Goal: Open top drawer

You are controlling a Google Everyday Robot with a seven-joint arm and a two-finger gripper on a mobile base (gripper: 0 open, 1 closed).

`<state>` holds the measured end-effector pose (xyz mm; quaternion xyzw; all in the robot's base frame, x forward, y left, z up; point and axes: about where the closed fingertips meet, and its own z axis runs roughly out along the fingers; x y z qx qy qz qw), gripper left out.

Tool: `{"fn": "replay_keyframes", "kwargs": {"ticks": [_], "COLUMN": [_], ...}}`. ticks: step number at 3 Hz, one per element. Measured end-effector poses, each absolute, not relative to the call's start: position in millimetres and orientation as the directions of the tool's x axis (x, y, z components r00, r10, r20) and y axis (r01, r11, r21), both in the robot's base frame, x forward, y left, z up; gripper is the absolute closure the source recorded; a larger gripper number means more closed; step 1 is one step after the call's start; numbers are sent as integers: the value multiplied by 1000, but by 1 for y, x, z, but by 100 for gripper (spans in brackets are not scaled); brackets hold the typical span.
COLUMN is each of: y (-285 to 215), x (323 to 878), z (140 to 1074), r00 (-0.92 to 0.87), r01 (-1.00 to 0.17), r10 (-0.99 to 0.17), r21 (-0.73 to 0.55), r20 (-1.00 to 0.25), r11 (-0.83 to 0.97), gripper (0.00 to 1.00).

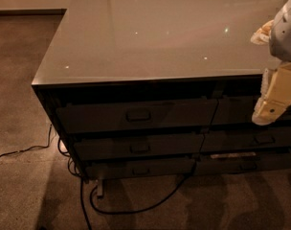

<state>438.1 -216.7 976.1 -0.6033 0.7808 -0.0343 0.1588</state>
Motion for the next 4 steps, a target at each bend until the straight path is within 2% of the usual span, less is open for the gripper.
{"fn": "replay_keyframes", "kwargs": {"ticks": [2,3,4], "y": [-214,-187,-185], "x": [440,447,447], "z": [973,953,953], "r00": [-230,-186,-182], "r01": [-921,-940,-941], "r10": [-958,-975,-976], "r21": [-281,-266,-266], "r20": [-173,-119,-116], "r11": [272,212,208], "gripper": [0,0,0]}}
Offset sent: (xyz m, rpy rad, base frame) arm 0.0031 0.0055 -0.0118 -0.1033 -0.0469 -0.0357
